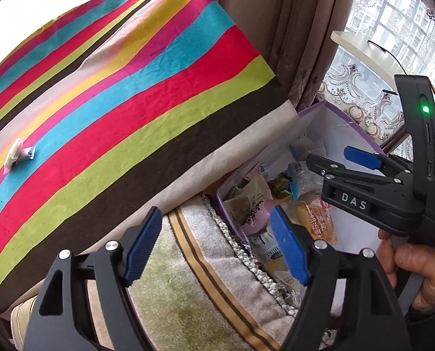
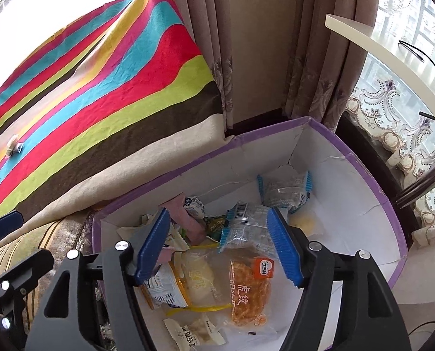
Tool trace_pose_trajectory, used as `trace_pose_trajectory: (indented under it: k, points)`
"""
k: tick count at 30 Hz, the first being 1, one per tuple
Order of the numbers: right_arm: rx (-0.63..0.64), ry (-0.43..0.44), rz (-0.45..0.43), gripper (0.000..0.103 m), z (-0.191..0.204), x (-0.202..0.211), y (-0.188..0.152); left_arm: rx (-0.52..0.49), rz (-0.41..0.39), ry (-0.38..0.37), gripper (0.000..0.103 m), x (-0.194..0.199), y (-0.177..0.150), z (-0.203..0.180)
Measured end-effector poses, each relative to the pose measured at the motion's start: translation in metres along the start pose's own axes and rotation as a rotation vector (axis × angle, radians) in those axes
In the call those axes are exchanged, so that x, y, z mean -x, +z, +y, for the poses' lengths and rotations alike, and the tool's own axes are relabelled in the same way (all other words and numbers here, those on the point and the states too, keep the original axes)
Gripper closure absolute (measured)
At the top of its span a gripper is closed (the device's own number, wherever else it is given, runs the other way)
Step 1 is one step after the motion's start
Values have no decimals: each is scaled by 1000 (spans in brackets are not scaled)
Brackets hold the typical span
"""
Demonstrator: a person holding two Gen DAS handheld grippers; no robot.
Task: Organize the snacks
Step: 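Withdraw both tools from the box back over the last snacks, then grasp the clear-wrapped cake with left tool while right tool grasps clear-wrapped stick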
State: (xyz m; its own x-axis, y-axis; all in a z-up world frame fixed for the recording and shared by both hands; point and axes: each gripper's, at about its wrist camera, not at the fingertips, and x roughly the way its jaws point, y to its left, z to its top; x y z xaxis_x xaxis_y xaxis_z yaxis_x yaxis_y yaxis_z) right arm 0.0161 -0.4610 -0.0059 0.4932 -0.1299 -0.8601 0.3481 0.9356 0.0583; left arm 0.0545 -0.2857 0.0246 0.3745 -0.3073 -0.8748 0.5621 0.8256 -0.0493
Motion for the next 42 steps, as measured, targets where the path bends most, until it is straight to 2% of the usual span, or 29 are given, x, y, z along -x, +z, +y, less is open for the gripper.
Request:
trace_pose_trajectory:
  k: [11,19,26,33,37,42]
  points:
    - [67,38,14,31,35,-1,5,126,-24,17,27,6,0,46]
    - [157,68,9,31,76,1,10,250,-52,38,27,14,-4,97]
    - [196,129,19,31,111,0,11,373,-81,91,27,21,-10,158]
    - [241,165,30,31,143,-4,16,505,-109,186,27,28,-20,244]
    - [262,167,28,31,156,-5,21,546,-139,177,26,26,-17,291]
    - [277,165,34,31,168,-9,25,535,-180,148,22,24,-9,328]
